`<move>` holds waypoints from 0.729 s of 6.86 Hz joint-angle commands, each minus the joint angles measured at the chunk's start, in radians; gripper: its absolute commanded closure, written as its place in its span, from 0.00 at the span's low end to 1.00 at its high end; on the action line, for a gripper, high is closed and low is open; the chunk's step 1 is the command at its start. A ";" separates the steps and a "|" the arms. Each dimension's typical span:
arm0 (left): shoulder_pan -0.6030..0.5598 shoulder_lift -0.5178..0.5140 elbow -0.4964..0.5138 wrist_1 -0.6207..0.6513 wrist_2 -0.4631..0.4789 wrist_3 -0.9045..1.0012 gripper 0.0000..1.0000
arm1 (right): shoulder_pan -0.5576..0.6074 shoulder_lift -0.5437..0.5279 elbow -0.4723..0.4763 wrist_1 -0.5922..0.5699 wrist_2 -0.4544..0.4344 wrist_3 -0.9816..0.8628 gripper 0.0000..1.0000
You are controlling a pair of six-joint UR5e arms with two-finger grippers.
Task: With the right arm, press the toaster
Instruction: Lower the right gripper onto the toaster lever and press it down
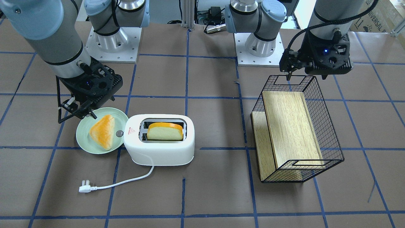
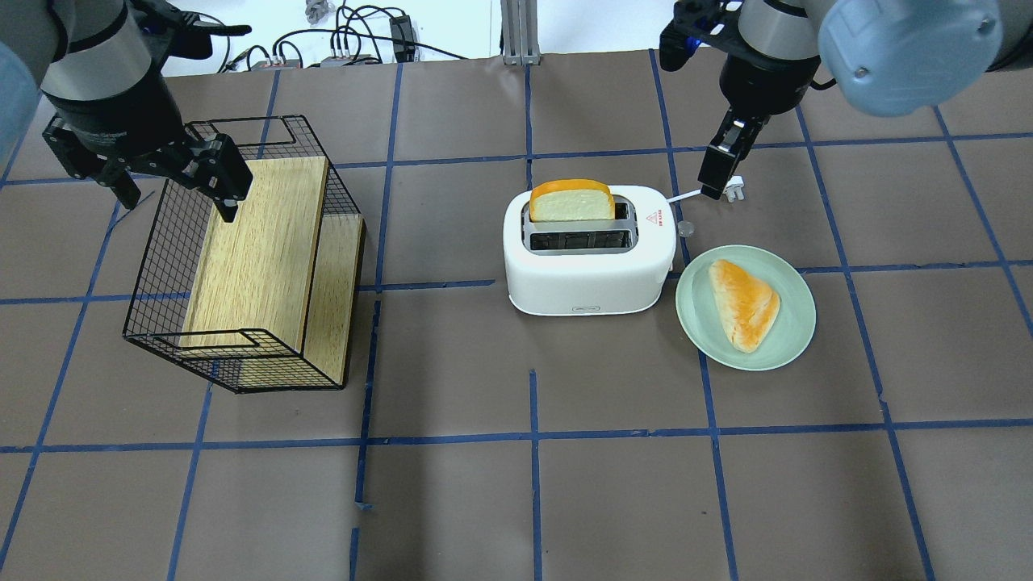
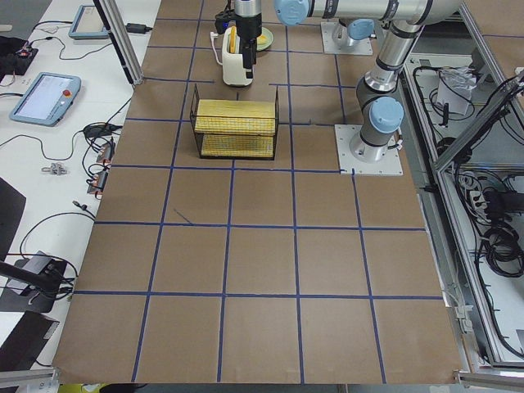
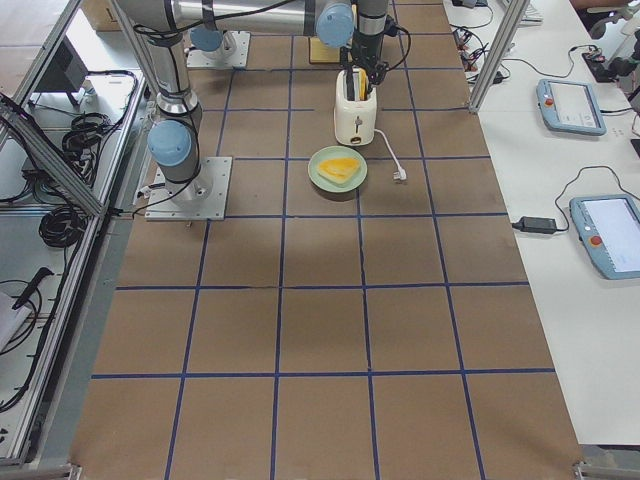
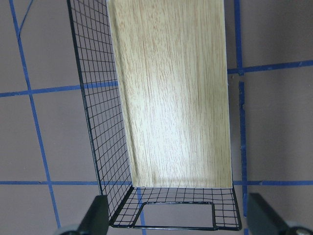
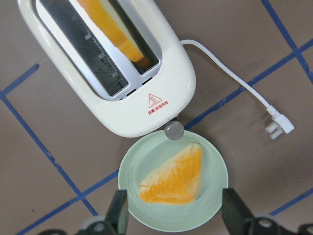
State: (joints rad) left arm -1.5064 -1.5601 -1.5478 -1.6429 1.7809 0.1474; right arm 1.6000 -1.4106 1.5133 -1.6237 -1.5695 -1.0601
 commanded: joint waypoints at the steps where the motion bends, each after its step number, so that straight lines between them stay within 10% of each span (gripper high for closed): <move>1: 0.000 0.000 0.000 0.000 0.000 0.001 0.00 | 0.001 0.002 0.085 -0.113 -0.042 -0.339 0.73; 5: 0.000 0.000 0.000 0.000 0.000 0.001 0.00 | 0.003 0.002 0.303 -0.430 -0.032 -0.560 0.78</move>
State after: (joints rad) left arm -1.5064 -1.5601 -1.5478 -1.6429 1.7809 0.1484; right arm 1.6029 -1.4090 1.7679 -1.9648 -1.6053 -1.6092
